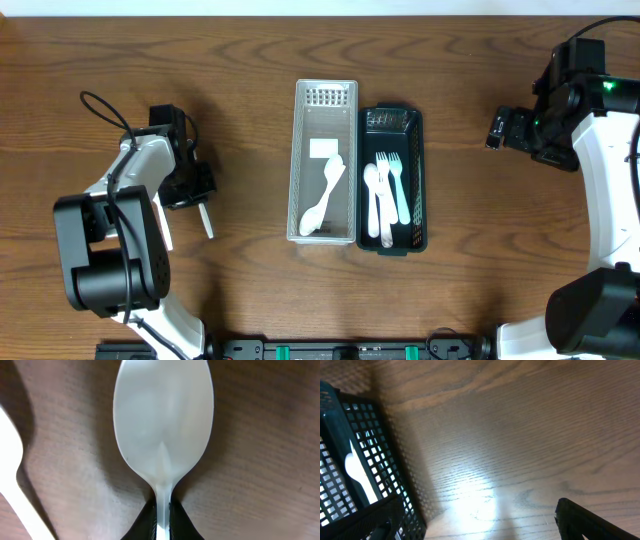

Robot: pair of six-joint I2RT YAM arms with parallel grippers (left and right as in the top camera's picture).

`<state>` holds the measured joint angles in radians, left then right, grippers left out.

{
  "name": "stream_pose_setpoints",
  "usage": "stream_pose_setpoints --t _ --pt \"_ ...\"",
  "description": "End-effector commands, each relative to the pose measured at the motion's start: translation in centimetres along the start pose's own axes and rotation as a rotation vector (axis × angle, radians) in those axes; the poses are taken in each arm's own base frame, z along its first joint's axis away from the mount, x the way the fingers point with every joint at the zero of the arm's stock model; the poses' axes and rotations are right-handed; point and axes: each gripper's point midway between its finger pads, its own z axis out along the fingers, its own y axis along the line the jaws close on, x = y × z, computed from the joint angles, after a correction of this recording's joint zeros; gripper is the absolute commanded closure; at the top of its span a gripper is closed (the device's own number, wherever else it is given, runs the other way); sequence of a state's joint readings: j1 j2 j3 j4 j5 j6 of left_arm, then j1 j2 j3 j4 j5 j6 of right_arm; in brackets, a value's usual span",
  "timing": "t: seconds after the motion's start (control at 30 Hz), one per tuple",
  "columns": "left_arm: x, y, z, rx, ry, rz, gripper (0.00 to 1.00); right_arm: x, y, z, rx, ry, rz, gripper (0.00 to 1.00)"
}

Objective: Pack container
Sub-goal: 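Move the left gripper to another white spoon and grasp it, then carry the spoon into the white basket and release it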

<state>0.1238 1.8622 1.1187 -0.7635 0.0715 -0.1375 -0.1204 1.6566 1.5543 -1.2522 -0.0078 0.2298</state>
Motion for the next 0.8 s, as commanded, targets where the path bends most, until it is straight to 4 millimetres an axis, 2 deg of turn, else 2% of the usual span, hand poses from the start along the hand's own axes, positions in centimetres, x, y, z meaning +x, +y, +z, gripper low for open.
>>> stream_pose_setpoints --t 0.0,0.07,0.2,0.33,0.4,0.47,0.57,0.67,0.77 --pt "-0.1 -1.1 -3.4 0.007 -0.075 0.018 0.94 0.1 0.0 0.1 -0.003 0.003 -0.005 0.01" --pt "0.2 -2.5 -5.9 0.019 -0.119 0.057 0.94 0.1 0.0 0.1 -0.003 0.003 -0.005 0.01" --pt "2.0 -6.7 -11.4 0.072 -0.243 0.169 0.94 0.1 0.0 0.1 -0.003 0.003 -0.005 0.01" --pt "5.0 -12.6 -16.3 0.185 -0.398 0.312 0.94 0.1 0.0 0.1 -0.003 0.003 -0.005 0.01" --pt "6.5 -15.1 -17.5 0.237 -0.438 0.374 0.94 0.1 0.0 0.1 -0.003 0.003 -0.005 0.01" --pt "8.0 -17.6 -18.0 0.282 -0.455 0.422 0.94 0.1 0.0 0.1 -0.003 0.003 -0.005 0.01" --pt "9.7 -20.8 -17.5 0.32 -0.449 0.495 0.94 0.1 0.0 0.0 -0.003 0.003 -0.005 0.01" --pt "10.4 -23.2 -15.4 0.317 -0.417 0.547 0.94 0.1 0.0 0.1 -0.003 0.004 -0.005 0.01" --pt "10.2 -24.1 -12.5 0.276 -0.361 0.552 0.94 0.1 0.0 0.1 -0.002 0.005 -0.005 0.01"
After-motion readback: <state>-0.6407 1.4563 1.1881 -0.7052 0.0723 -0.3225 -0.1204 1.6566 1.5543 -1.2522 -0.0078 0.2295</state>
